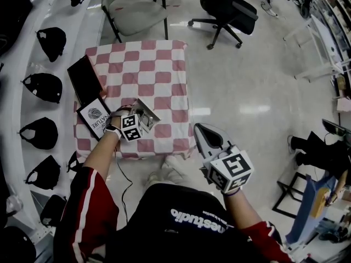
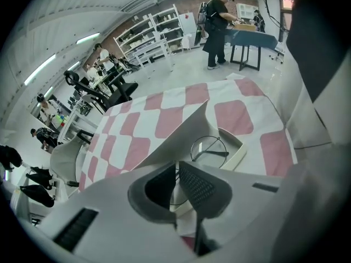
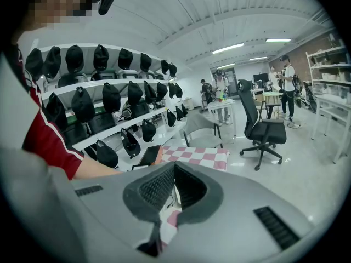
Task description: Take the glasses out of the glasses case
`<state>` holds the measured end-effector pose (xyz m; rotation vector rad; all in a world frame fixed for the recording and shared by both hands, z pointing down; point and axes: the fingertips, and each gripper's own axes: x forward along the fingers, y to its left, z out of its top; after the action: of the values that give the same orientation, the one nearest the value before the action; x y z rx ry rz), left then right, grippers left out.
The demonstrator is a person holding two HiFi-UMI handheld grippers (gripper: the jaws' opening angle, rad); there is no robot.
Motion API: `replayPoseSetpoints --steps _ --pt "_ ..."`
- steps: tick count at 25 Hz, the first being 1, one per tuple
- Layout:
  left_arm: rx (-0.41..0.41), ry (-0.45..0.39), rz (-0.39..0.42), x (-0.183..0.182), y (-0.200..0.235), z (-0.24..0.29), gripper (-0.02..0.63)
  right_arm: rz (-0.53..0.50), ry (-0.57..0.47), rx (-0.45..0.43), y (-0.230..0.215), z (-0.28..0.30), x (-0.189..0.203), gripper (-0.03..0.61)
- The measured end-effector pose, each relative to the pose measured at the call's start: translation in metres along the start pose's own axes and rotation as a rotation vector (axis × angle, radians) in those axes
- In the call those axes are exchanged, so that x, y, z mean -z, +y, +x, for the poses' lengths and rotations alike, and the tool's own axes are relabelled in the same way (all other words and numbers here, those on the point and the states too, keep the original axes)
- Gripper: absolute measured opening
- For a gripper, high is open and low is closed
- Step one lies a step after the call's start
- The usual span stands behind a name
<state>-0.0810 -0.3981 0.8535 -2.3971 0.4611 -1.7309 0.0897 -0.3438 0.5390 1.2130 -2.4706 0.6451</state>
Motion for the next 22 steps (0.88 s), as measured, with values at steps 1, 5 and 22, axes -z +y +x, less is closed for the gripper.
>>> replayPoseSetpoints --steps 1,5,22 --pt "0.006 0.001 0.002 0.0 0.0 -0.001 0.011 -0.001 0.0 -0.001 0.0 0.0 0.0 0.003" --pt "0.03 0.006 0.04 0.001 -0.003 -0.001 0.057 0.0 0.001 -0.003 -0.001 0.002 -0.001 0.003" --pt "0.189 0.127 0.319 0.004 -0.018 0.016 0.067 0.026 0.01 0.003 -0.006 -0.002 0.01 0.003"
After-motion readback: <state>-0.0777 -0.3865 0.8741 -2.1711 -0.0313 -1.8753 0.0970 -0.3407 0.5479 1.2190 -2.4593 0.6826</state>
